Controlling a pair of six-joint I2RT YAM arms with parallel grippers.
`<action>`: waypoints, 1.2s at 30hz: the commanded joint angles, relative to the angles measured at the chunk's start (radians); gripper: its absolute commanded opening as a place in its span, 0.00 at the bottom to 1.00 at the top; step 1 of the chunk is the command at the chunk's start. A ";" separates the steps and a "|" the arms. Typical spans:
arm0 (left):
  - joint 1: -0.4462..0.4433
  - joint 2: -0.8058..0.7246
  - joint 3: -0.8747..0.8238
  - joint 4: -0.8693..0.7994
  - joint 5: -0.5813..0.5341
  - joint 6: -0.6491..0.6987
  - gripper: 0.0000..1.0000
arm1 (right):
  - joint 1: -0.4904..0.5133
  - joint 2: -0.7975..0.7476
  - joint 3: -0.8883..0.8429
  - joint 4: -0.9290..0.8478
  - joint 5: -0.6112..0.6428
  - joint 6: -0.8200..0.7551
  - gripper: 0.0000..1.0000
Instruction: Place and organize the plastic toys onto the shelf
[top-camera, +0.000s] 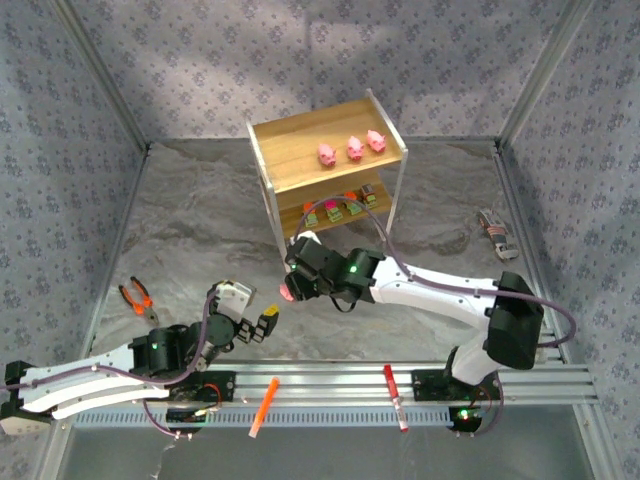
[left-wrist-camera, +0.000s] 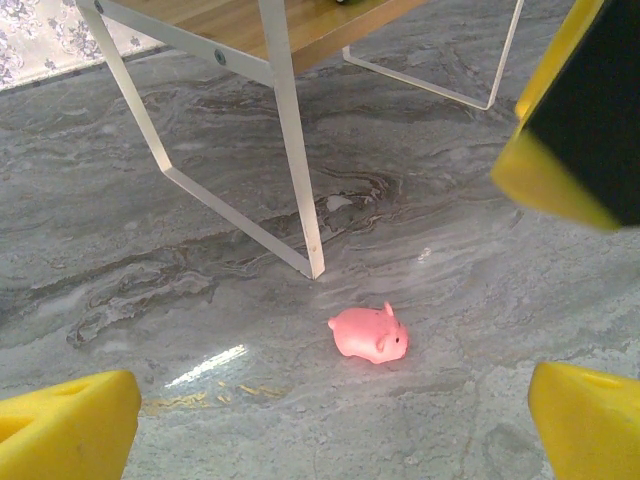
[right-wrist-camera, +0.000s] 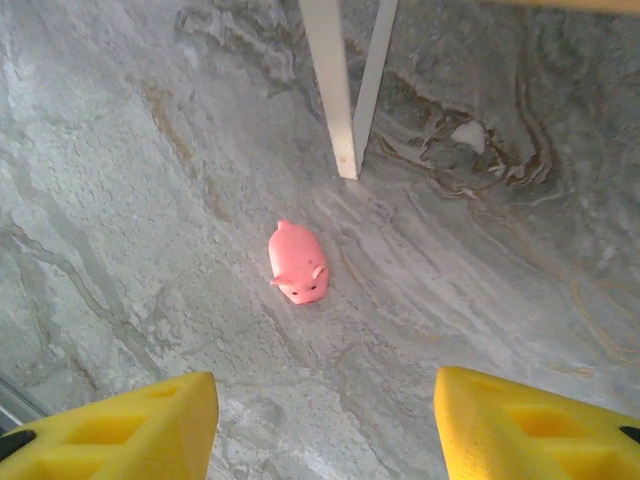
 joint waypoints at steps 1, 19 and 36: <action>-0.007 0.001 0.020 -0.005 -0.009 -0.006 1.00 | 0.003 0.033 -0.025 0.066 -0.024 0.035 0.62; -0.006 0.004 0.018 0.000 -0.004 -0.001 0.99 | -0.042 0.220 -0.038 0.197 -0.170 -0.015 0.66; -0.006 0.009 0.019 0.001 -0.009 -0.004 1.00 | -0.047 0.337 0.000 0.222 -0.191 -0.050 0.64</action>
